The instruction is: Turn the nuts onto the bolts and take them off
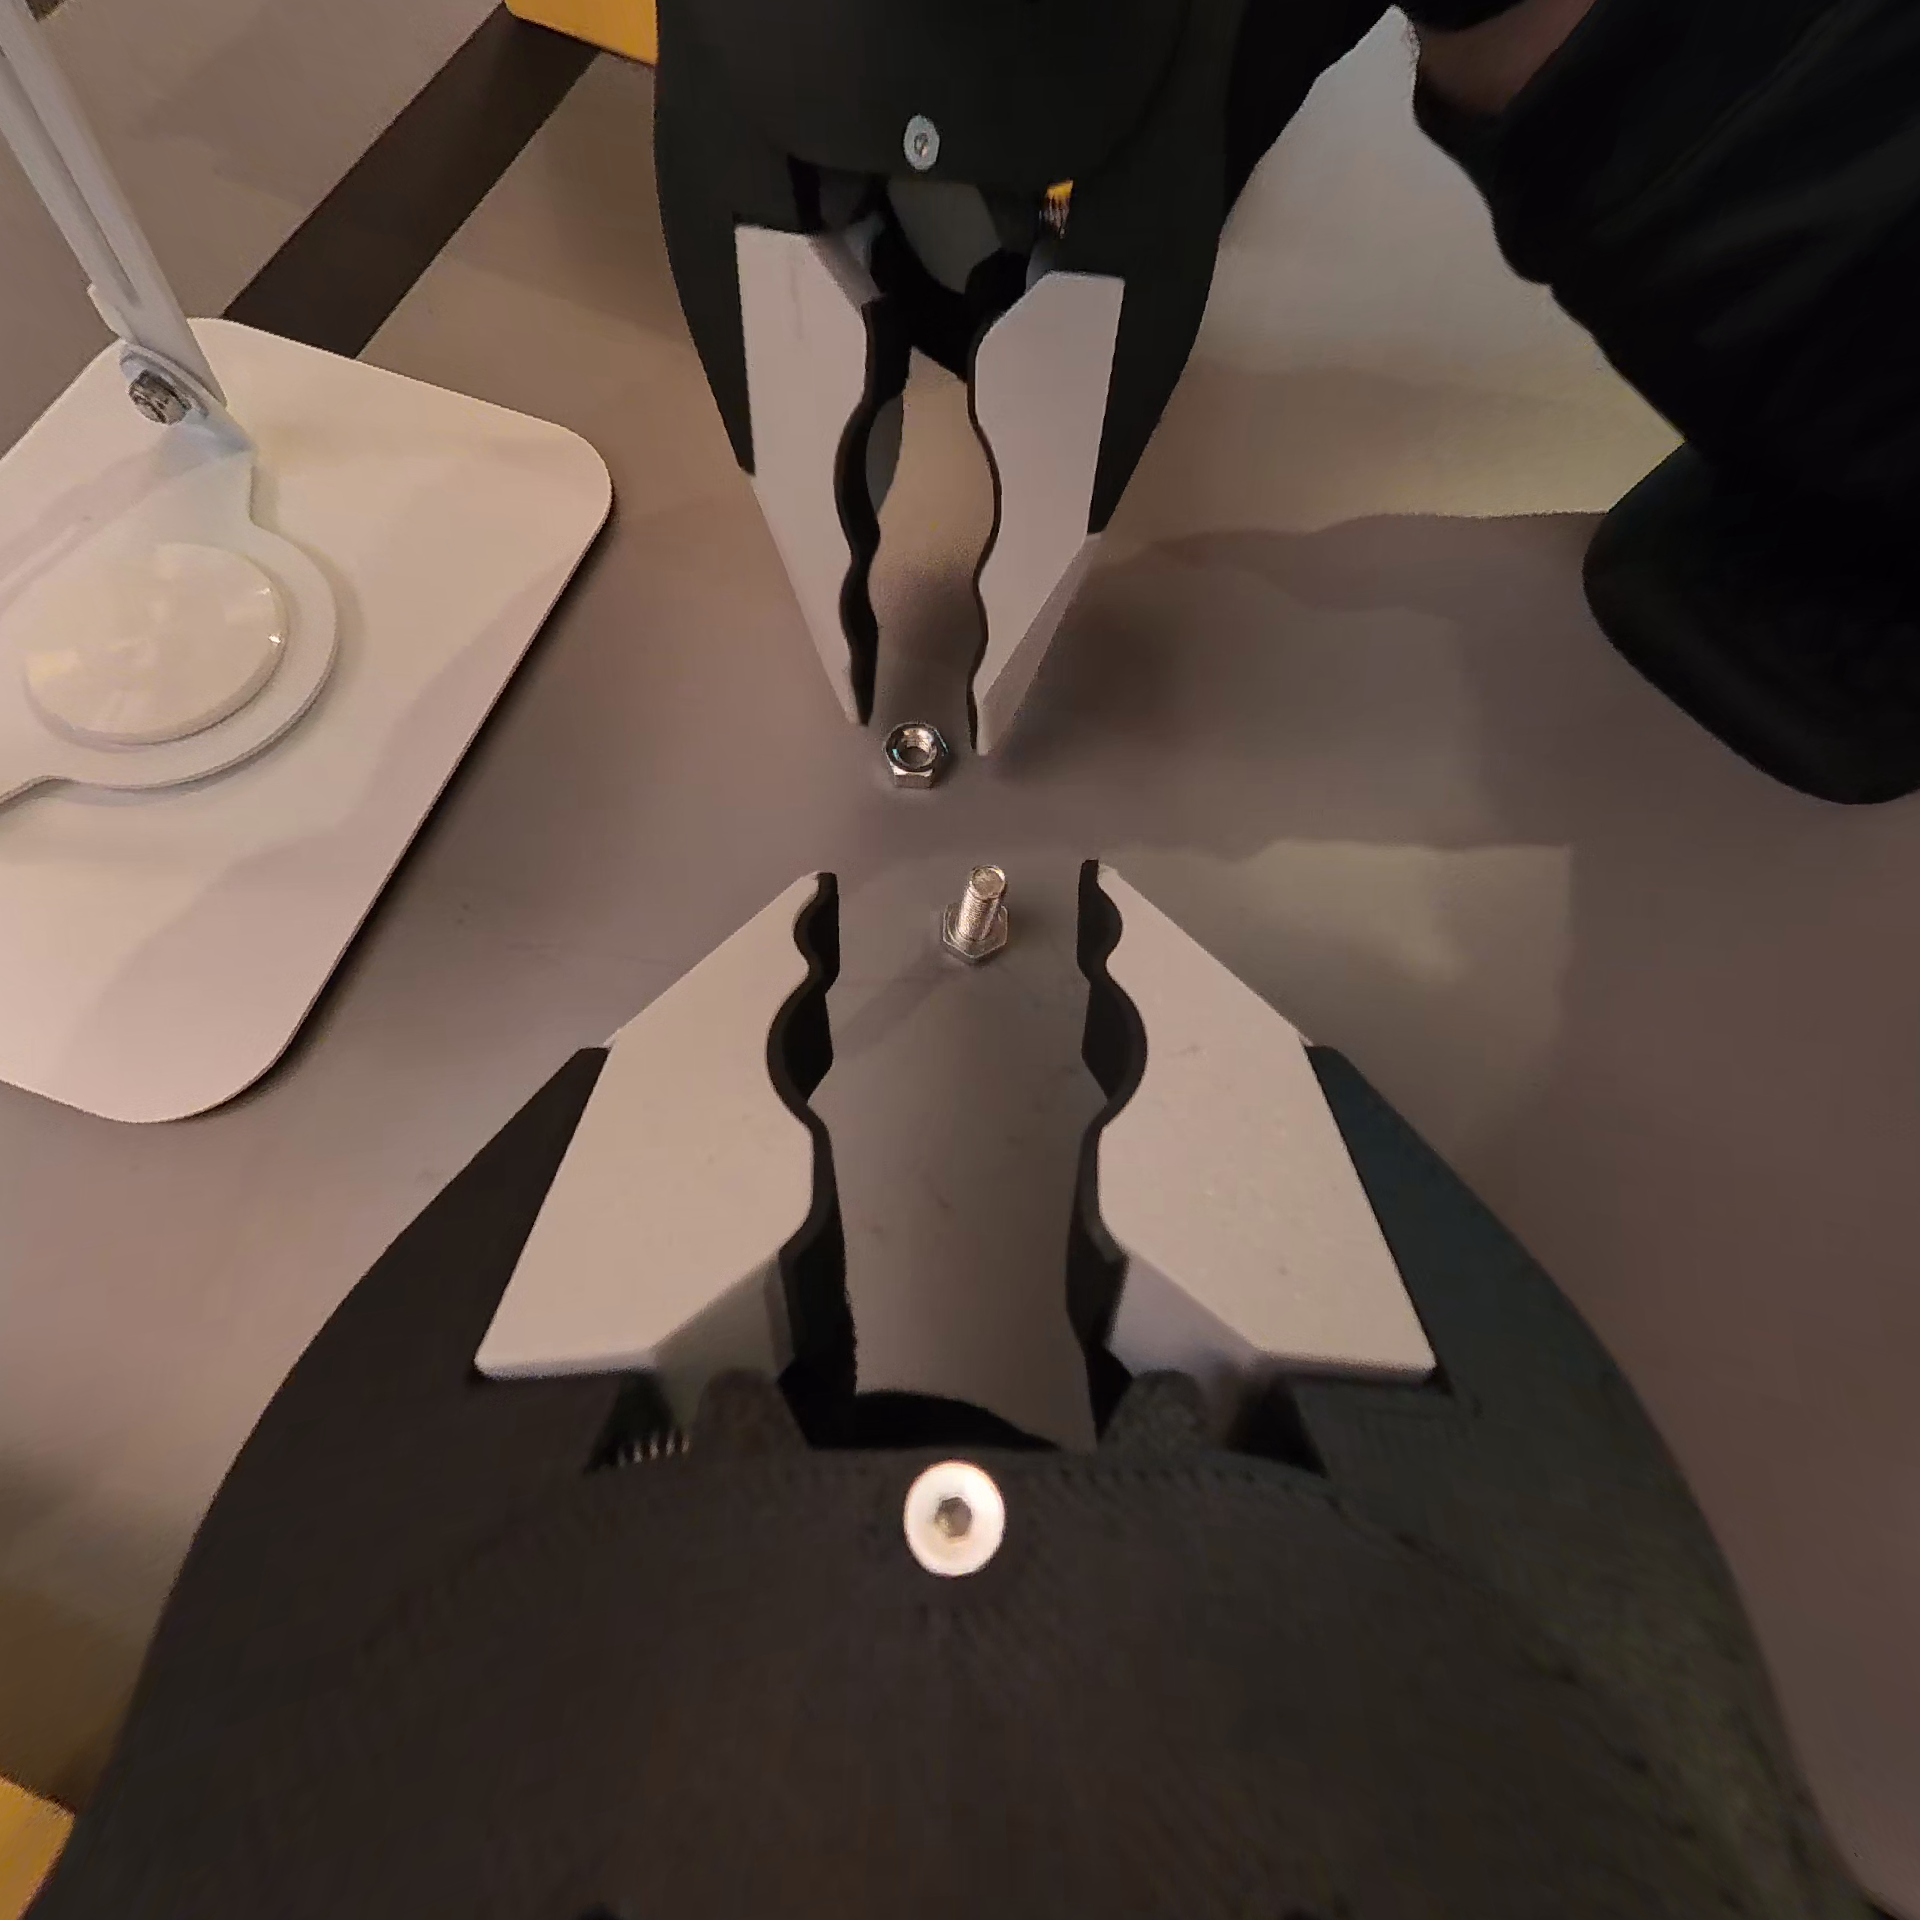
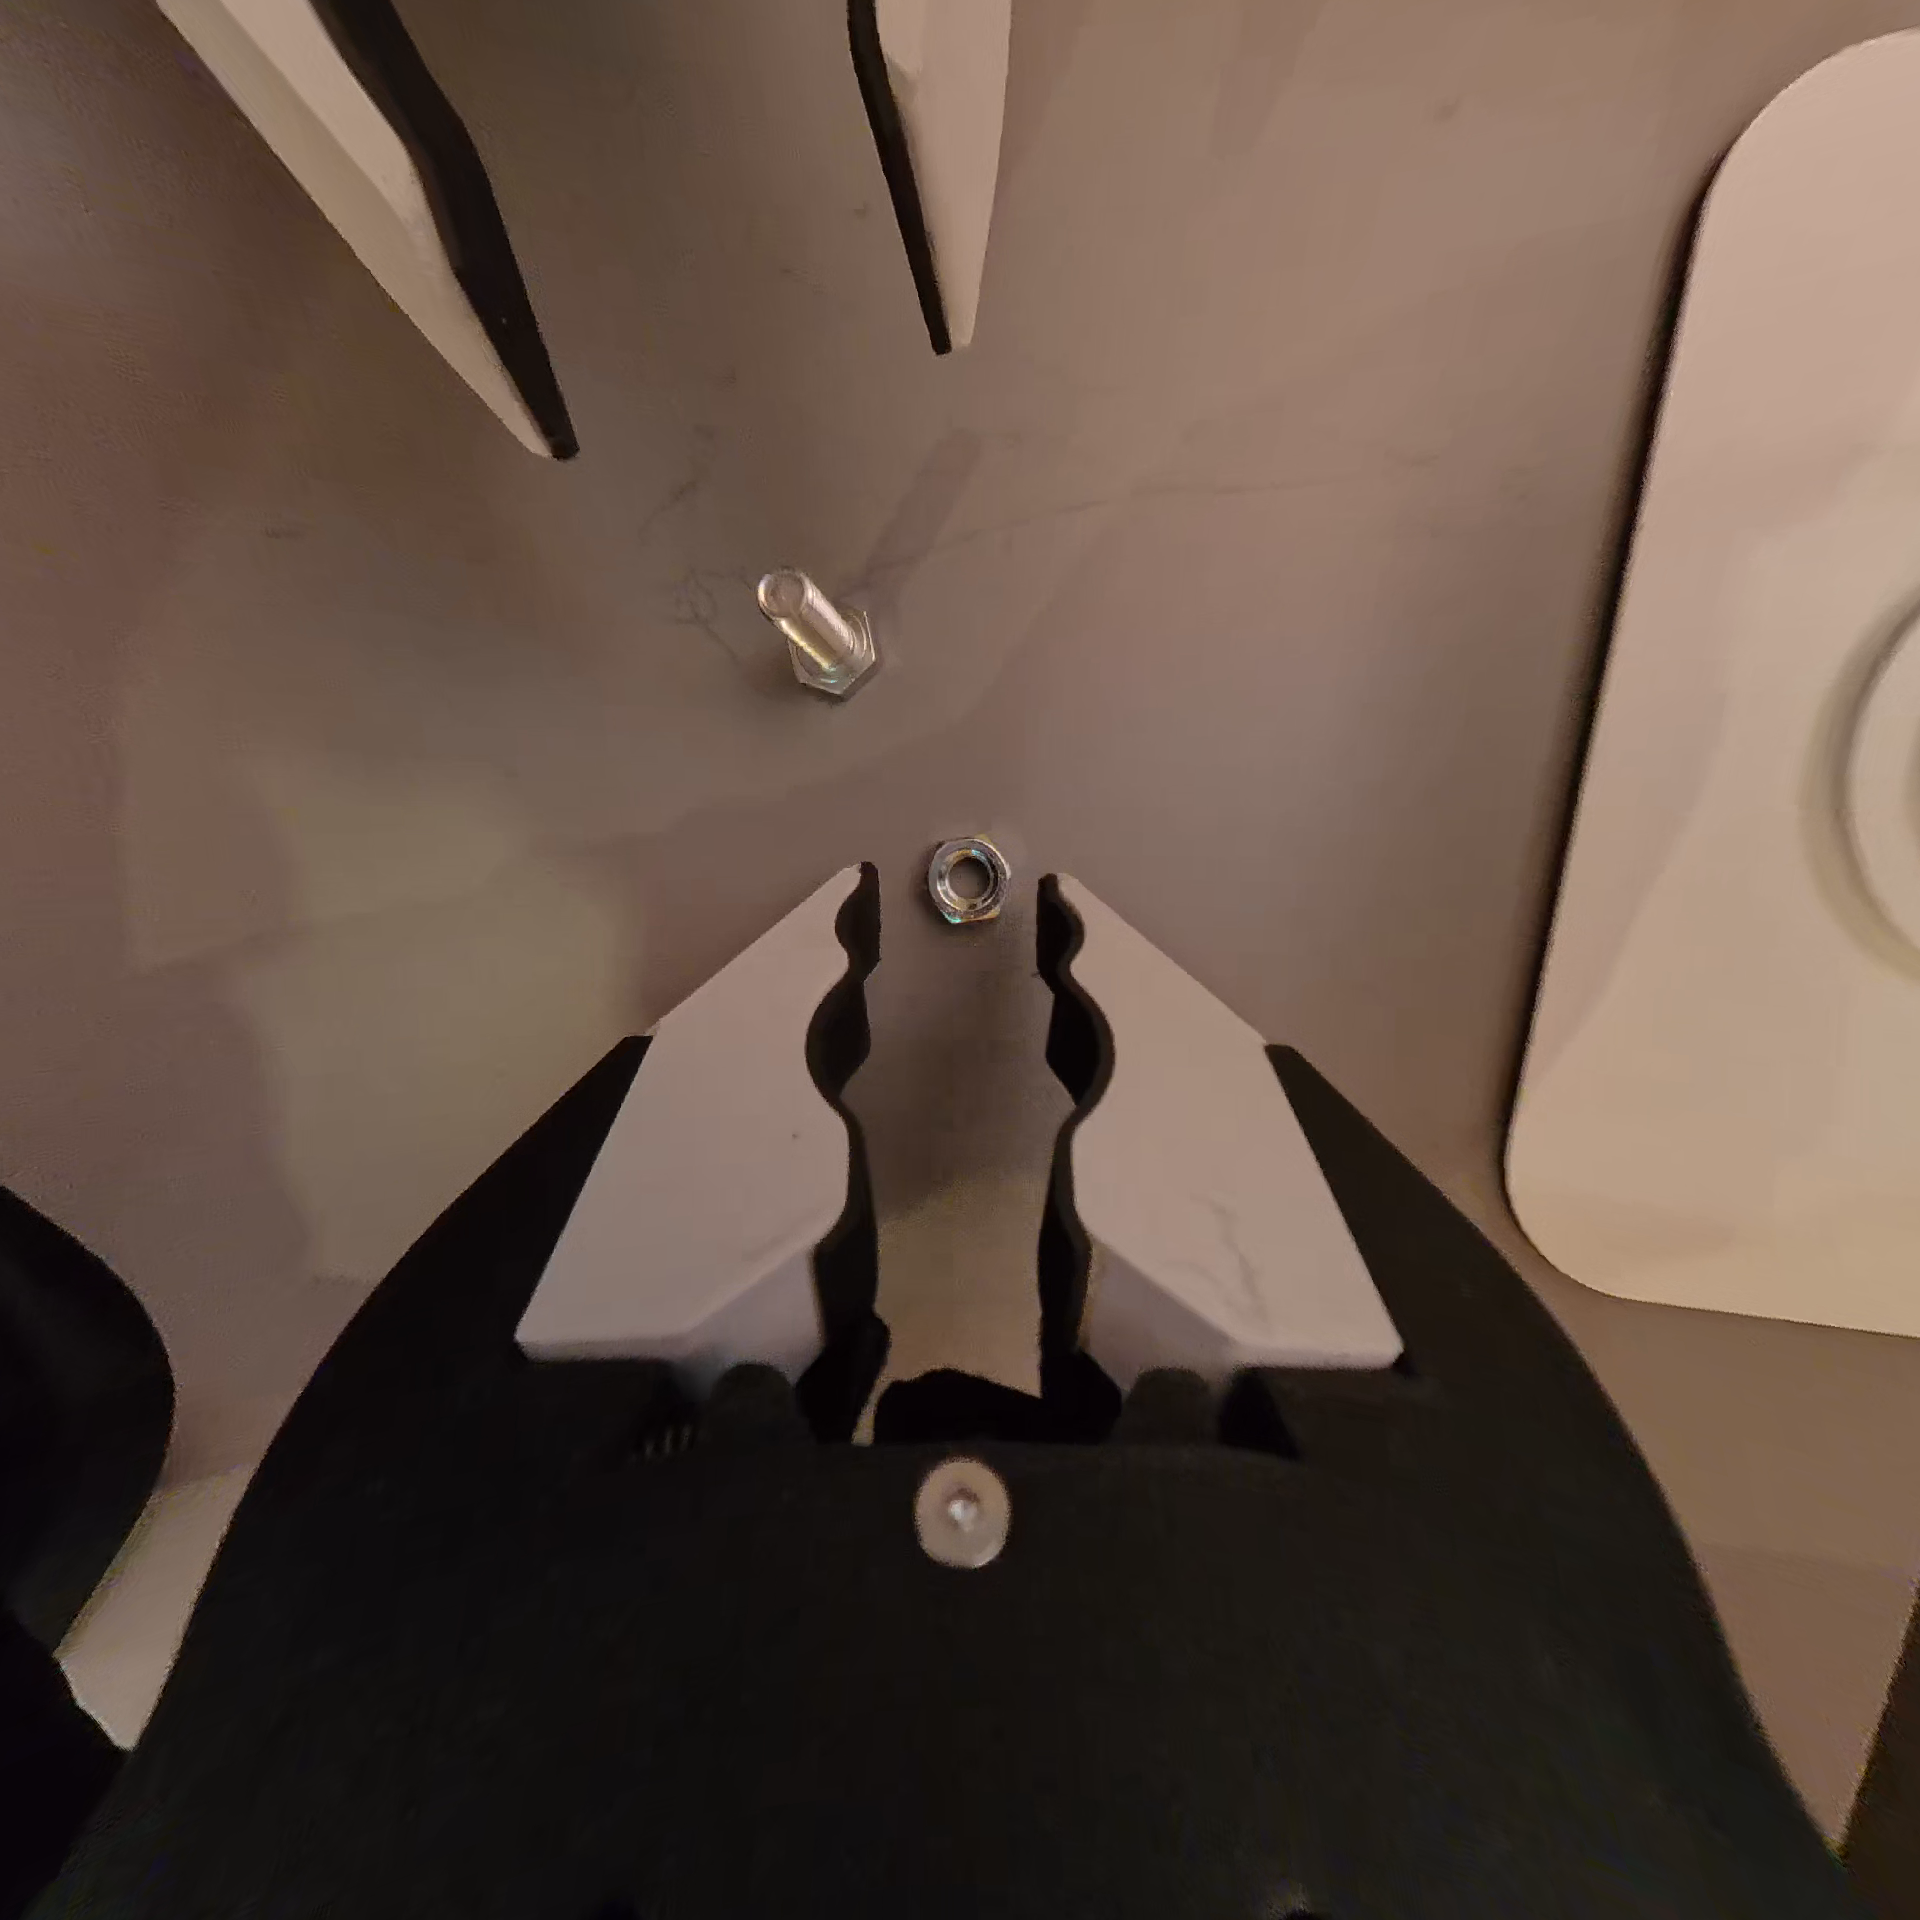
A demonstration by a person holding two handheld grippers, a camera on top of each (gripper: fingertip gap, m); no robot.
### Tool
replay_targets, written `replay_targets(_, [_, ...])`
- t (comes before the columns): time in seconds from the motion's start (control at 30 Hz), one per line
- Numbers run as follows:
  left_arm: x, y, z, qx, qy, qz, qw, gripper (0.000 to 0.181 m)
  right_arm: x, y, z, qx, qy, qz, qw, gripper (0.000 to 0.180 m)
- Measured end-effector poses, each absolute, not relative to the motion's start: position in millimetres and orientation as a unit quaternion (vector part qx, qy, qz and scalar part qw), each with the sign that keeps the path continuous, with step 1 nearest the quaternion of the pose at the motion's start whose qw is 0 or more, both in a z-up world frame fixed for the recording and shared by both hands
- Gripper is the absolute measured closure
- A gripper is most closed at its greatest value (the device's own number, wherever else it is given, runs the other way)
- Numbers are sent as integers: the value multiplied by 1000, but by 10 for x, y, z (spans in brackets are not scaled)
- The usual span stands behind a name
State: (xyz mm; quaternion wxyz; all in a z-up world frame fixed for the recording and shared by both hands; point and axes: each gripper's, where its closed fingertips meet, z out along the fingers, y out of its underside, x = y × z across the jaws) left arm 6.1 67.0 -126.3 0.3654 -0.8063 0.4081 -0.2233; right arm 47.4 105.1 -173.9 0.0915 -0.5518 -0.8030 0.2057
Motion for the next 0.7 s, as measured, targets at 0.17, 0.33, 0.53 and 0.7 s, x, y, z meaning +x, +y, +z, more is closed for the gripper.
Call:
replay_targets(0.17, [35, 659, -1223, -806, 405, -220, 371, 136, 372, 985, -1512, -531, -805, 233, 128, 149])
replay_targets(0.33, [-12, 638, -1219, -809, 400, -215, 372, 136, 284, 849, -1476, -506, -816, 247, 128, 149])
replay_targets(0.53, [-51, 600, -1216, -812, 396, -213, 373, 136, 200, 726, -1557, -489, -830, 245, 113, 148])
replay_targets(0.7, [-76, 578, -1212, -813, 393, -212, 375, 136, 166, 671, -1605, -482, -836, 242, 104, 149])
